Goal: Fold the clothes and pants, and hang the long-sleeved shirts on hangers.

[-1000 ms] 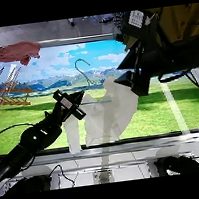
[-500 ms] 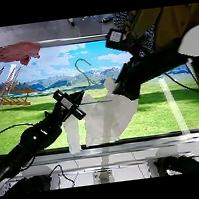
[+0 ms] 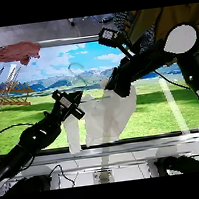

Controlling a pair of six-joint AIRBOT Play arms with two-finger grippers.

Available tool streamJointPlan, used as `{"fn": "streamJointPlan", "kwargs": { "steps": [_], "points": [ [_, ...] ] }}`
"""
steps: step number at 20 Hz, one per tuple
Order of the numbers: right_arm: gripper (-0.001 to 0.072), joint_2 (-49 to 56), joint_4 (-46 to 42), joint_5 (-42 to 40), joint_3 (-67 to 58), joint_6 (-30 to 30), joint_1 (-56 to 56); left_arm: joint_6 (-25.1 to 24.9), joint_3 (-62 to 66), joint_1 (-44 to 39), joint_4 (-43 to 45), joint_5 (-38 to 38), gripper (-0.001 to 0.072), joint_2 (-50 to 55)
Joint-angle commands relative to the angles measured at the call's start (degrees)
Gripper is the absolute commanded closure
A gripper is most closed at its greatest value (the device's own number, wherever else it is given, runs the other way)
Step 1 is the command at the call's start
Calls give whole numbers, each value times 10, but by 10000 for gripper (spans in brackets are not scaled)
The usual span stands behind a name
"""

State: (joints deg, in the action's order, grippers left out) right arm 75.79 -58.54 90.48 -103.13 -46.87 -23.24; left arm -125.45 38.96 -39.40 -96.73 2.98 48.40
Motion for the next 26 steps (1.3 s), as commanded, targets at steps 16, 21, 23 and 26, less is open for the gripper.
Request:
{"fn": "streamJointPlan", "kwargs": {
  "steps": [16,21,23,26],
  "points": [
    [682,0,-41,-118,-1,-50,0,269,-71,73,-240,140,190,-130],
    [682,0,-31,-118,-1,-49,0,278,-33,-17,-253,18,188,29],
    [682,0,-30,-118,-1,-50,0,278,-11,-34,-253,-3,188,75],
    [682,0,-28,-118,-1,-49,0,282,13,-35,-252,-3,189,110]
  ]
}}
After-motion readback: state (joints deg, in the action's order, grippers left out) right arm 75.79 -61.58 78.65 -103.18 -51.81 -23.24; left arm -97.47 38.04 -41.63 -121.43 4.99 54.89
